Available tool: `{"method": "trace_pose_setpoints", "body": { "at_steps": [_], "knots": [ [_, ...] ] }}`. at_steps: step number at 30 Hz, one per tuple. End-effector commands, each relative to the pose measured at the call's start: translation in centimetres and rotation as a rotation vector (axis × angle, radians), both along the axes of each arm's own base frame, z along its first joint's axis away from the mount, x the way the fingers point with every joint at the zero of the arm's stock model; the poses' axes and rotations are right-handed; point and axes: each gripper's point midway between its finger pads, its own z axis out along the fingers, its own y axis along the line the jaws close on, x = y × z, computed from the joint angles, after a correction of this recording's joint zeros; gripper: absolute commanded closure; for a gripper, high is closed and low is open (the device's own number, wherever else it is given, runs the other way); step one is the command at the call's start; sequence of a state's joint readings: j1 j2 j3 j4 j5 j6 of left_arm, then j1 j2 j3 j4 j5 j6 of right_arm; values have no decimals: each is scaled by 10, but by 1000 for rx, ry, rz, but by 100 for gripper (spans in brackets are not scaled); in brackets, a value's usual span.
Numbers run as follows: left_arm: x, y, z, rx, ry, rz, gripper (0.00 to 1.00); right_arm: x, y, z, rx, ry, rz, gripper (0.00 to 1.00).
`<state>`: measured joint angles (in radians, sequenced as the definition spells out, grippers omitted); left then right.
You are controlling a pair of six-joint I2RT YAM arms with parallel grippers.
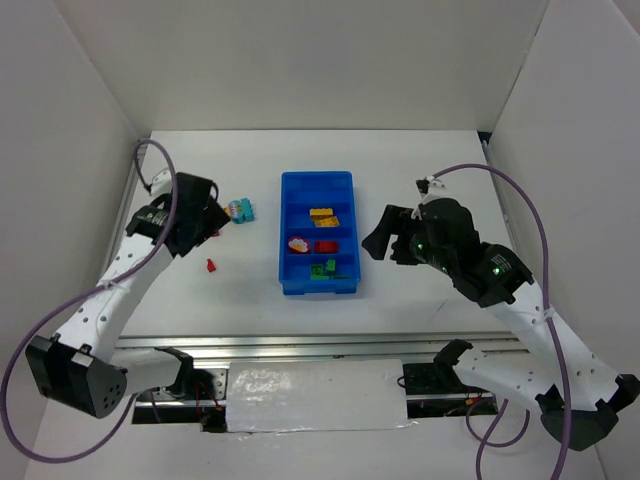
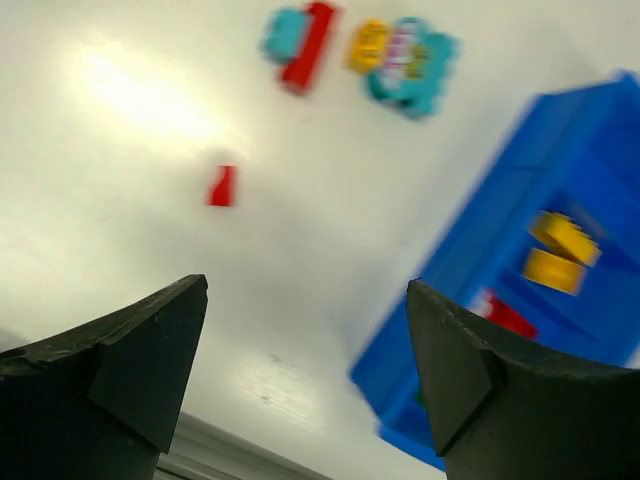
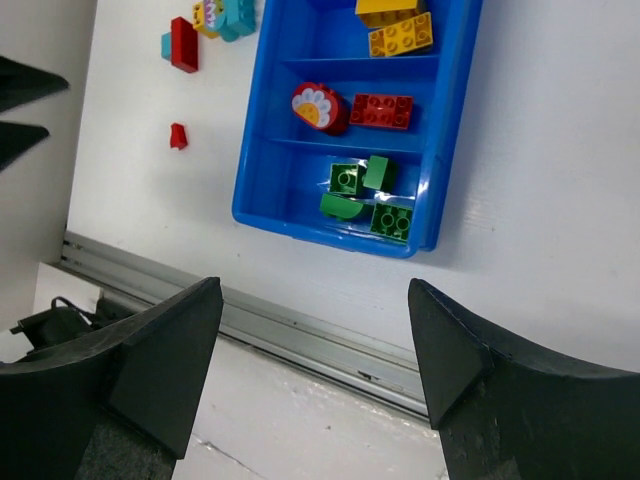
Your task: Sort the legos into containers by color
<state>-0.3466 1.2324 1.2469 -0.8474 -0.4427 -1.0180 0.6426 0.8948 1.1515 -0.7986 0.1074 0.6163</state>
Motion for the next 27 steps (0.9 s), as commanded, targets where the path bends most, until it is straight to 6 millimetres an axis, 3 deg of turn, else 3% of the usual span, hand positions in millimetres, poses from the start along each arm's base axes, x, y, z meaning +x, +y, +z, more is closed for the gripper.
{"method": "trace_pose_setpoints", "body": {
  "at_steps": [1, 6, 10, 18, 22, 27],
  "knots": [
    [-26, 37, -57, 44, 177, 48, 8, 7, 17, 15, 48, -56, 68, 18],
    [-21, 50, -104, 50, 248, 1, 9, 10, 27, 21, 47, -54, 109, 18],
    [-8, 54, -126, 37, 246, -2, 9, 11, 30, 20, 52, -54, 115, 18],
    [4, 51, -161, 1, 300, -35, 11, 7, 28, 16, 60, -51, 111, 18],
    [2, 54, -183, 5, 369, -8, 15, 5, 26, 15, 61, -48, 108, 18],
    [-5, 58, -195, 16, 414, 39, 20, 4, 23, 14, 55, -50, 102, 18]
  ]
}}
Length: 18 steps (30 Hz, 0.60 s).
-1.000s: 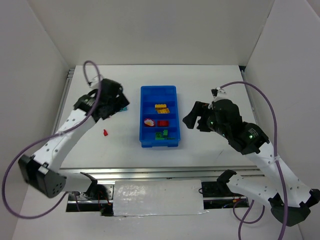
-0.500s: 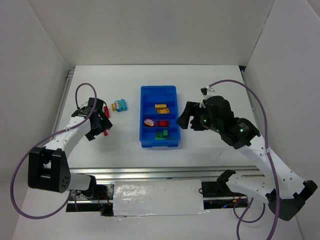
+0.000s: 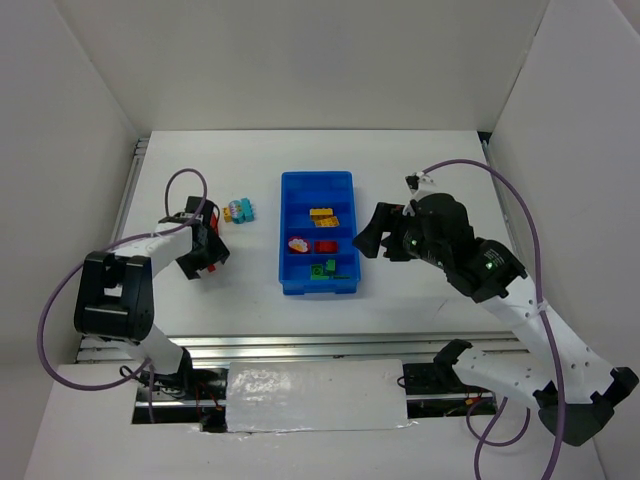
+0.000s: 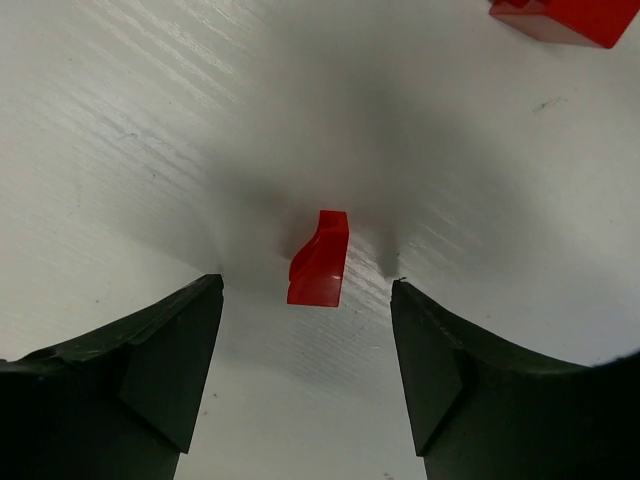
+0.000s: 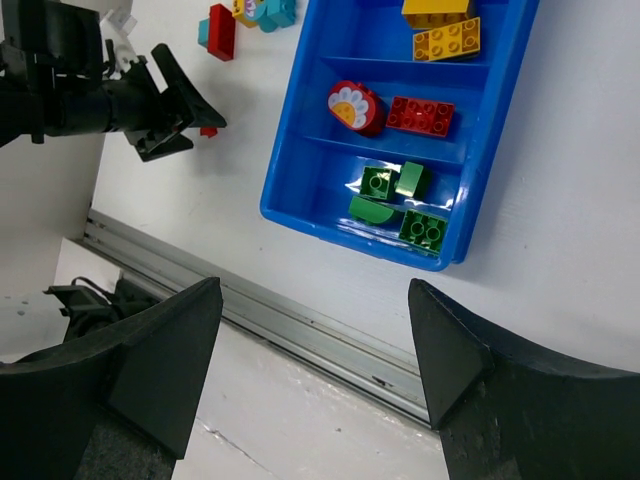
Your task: Sort the legos into containers by color
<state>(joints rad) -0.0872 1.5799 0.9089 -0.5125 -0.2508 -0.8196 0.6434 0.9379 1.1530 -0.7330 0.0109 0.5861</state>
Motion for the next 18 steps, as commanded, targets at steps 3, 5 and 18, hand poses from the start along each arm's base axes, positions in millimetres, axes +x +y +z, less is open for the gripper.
{"method": "trace_pose_setpoints", "body": {
  "at_steps": [3, 5, 18],
  "knots": [
    [-2, 8, -7, 24, 8, 53, 25, 1, -1, 12, 24, -46, -3, 18],
    [-3, 7, -10, 22, 19, 54, 28, 1, -1, 12, 23, -45, -3, 18],
    [-6, 5, -17, 5, 32, 56, 82, 3, 0, 14, 10, -49, 2, 18]
  ]
}}
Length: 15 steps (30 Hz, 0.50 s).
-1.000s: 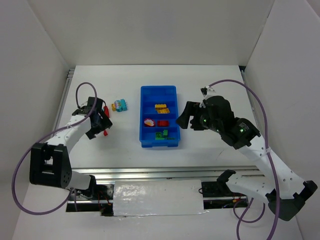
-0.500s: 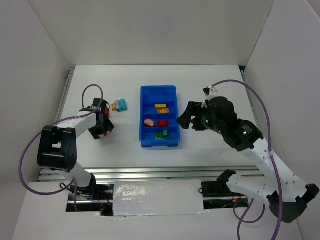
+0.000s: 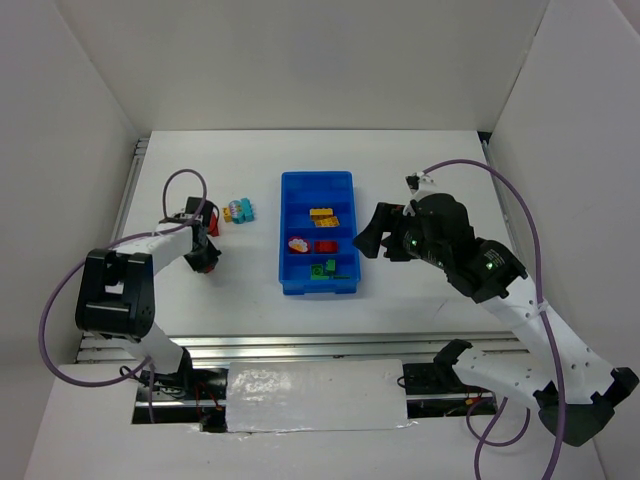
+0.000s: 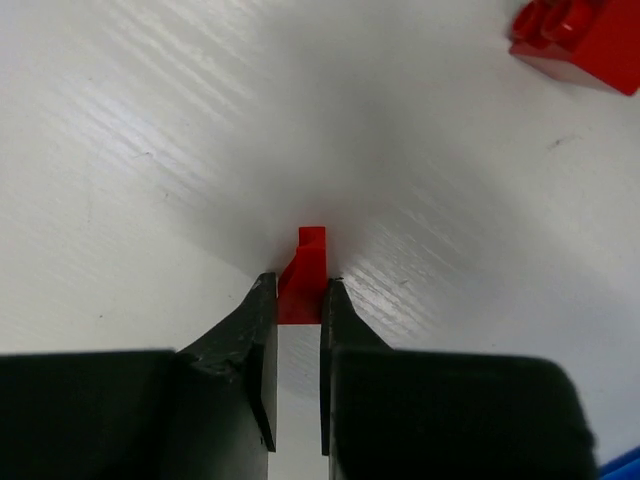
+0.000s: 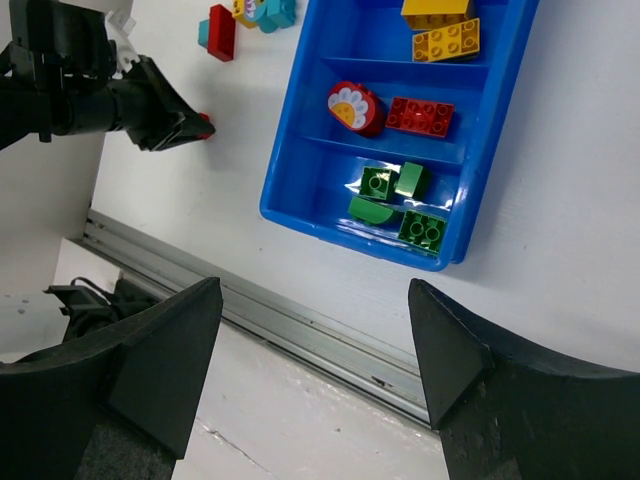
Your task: Sort the legos into containers by color
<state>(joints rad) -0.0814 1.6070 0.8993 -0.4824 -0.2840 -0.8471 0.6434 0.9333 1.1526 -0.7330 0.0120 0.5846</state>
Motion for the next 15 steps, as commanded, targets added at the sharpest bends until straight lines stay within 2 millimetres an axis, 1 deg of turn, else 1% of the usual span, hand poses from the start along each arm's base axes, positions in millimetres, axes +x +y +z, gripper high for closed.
{"method": "trace_pose_setpoints", "body": {
  "at_steps": [1, 2, 3, 6, 7, 8, 9, 10, 11, 13, 14, 15],
  "knots": [
    [-8, -2, -4, -21, 29, 11, 89, 3, 0, 14, 7, -46, 0, 18],
    [-7, -4, 2, -25, 18, 4, 98, 4, -1, 14, 3, -48, -1, 18],
    [-4, -6, 15, -38, -17, -3, 100, 4, -1, 15, 4, -50, -4, 18],
    [8, -18, 56, -59, -124, -56, 100, 6, -3, 16, 0, -55, -18, 18],
    [17, -30, 74, -68, -174, -98, 100, 7, -4, 16, 1, -52, -26, 18],
    [21, -38, 87, -77, -213, -132, 100, 8, -5, 18, 2, -55, -34, 18],
    [26, -47, 107, -87, -270, -164, 100, 9, -6, 19, 1, -54, -43, 18],
    [32, -67, 128, -100, -327, -223, 100, 10, -6, 19, -2, -53, -47, 18],
    [34, -78, 139, -108, -359, -261, 100, 13, -9, 23, -2, -58, -73, 18],
    [44, -105, 172, -136, -461, -334, 100, 15, -14, 24, -13, -57, -97, 18],
    [42, -129, 179, -164, -482, -402, 100, 18, -17, 28, -14, -69, -117, 18],
    [50, -145, 192, -187, -527, -434, 100, 19, -20, 28, -22, -68, -130, 17]
  ]
}}
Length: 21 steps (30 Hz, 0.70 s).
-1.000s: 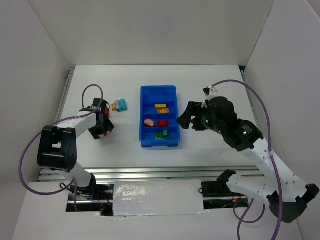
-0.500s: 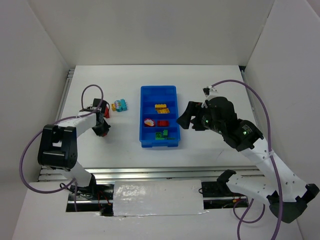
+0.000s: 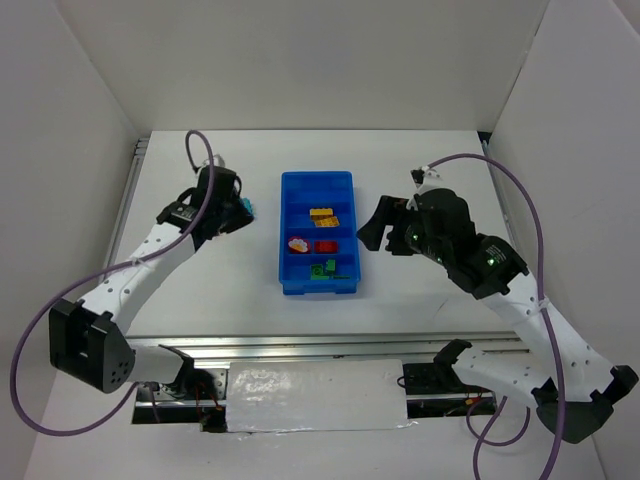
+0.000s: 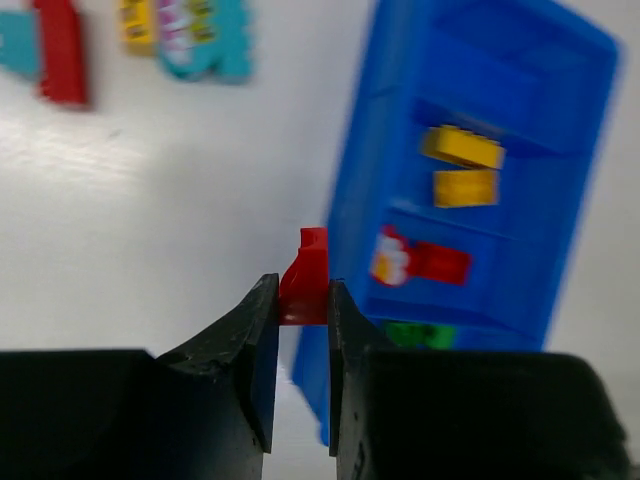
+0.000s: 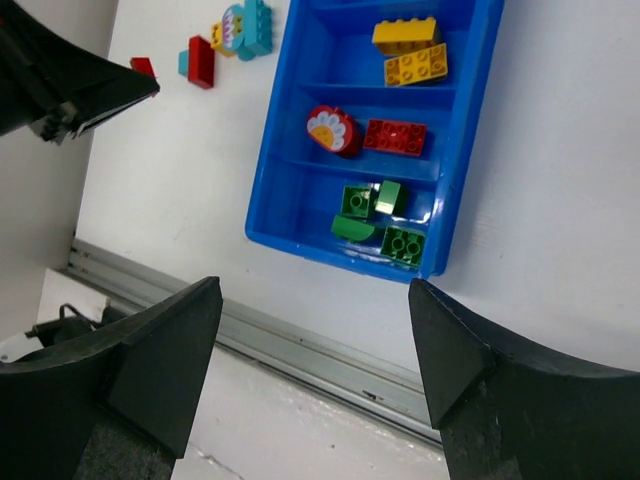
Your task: Sort the legos into containers by color
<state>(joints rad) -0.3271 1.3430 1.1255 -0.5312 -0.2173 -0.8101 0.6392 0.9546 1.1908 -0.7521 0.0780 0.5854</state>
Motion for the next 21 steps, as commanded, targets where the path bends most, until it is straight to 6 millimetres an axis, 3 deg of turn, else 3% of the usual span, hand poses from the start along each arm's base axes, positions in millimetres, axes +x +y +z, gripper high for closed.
{"method": "trace_pose_setpoints", "body": {
  "at_steps": [1, 3, 4, 5, 6, 8, 9, 13, 21],
  "knots": [
    [5, -65, 40, -61, -122, -190, 100, 9, -14, 24, 3, -56, -79, 17],
    [9, -90, 36, -62, -122, -247, 100, 10, -19, 30, 2, -70, -101, 17],
    [8, -110, 46, -74, -146, -293, 99, 10, -22, 31, 2, -76, -108, 17],
    [11, -123, 35, -61, -125, -317, 99, 8, -24, 36, 6, -89, -114, 17],
    [15, -133, 41, -65, -141, -331, 98, 7, -26, 36, 2, -90, -119, 17],
    [16, -157, 26, -56, -111, -382, 97, 4, -32, 38, -4, -97, -126, 17],
    [16, -170, 29, -61, -118, -405, 97, 3, -34, 38, -7, -101, -132, 17],
    [23, -195, 2, -19, -70, -433, 88, -2, -42, 32, -19, -97, -143, 17],
    [28, -202, -43, 20, 19, -439, 77, -11, -53, 28, -37, -103, -154, 17]
  ]
}}
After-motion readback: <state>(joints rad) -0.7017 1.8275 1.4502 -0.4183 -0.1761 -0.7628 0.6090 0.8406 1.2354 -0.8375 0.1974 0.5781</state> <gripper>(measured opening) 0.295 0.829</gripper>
